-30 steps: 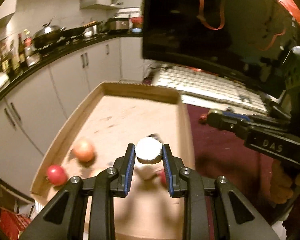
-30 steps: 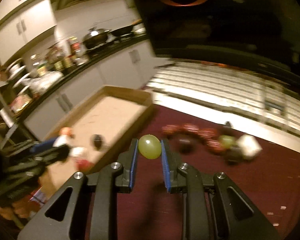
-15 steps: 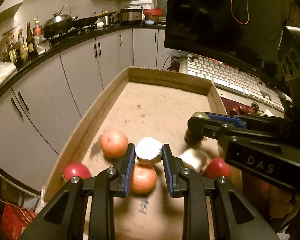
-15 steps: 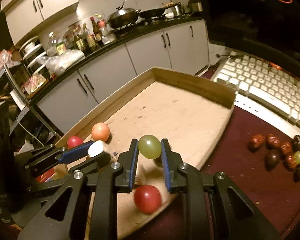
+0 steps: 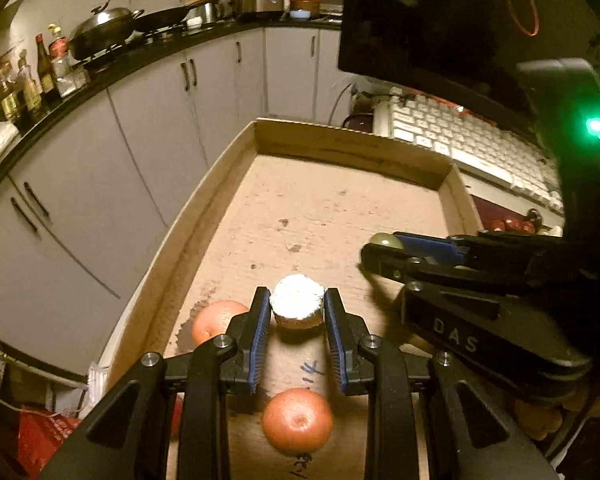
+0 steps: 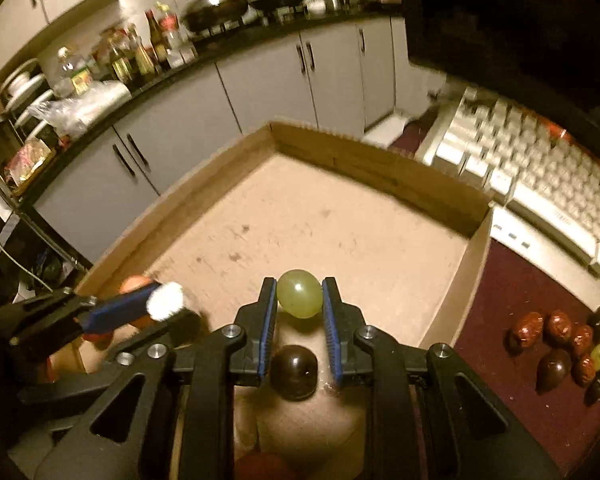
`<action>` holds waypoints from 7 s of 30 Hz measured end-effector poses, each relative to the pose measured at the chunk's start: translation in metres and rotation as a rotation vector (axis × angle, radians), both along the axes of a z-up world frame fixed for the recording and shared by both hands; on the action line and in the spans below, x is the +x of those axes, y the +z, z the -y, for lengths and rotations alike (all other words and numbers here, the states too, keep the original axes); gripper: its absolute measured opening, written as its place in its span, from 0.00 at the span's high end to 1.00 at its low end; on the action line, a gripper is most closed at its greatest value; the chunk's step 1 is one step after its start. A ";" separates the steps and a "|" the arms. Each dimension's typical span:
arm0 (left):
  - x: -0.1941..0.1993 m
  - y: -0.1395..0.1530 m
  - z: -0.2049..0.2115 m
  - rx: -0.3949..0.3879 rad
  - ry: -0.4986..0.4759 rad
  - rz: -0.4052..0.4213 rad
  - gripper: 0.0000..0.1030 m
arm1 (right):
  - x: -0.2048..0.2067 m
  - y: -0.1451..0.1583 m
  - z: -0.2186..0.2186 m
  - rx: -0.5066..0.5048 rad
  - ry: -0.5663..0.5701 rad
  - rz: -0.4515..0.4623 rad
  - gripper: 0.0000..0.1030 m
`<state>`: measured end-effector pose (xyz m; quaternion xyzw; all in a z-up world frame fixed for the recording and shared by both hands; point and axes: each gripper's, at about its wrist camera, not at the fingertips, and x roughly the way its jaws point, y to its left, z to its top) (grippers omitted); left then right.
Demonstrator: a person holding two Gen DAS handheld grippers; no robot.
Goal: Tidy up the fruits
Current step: 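Carry white slice and grape into cardboard tray and open both tools, then move both tools back over the fruits on the cloth, then close left tool on a dark plum on the cloth, then grasp another dark plum with right tool while left tool holds its plum, then carry both dark plums into cardboard tray and open both tools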
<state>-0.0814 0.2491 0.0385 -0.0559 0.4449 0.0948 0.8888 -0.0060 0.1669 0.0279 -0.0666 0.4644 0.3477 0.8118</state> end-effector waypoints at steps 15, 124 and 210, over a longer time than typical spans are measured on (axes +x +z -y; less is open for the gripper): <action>-0.067 0.064 0.043 0.167 0.176 0.310 0.20 | 0.005 0.031 0.065 0.272 -0.081 0.069 0.44; 0.078 -0.028 0.193 -0.060 -0.289 0.008 0.75 | 0.039 -0.015 0.252 0.032 -0.119 0.010 0.57; 0.048 0.011 0.002 0.059 -0.149 -0.044 0.75 | 0.015 0.013 0.030 0.056 -0.056 -0.095 0.75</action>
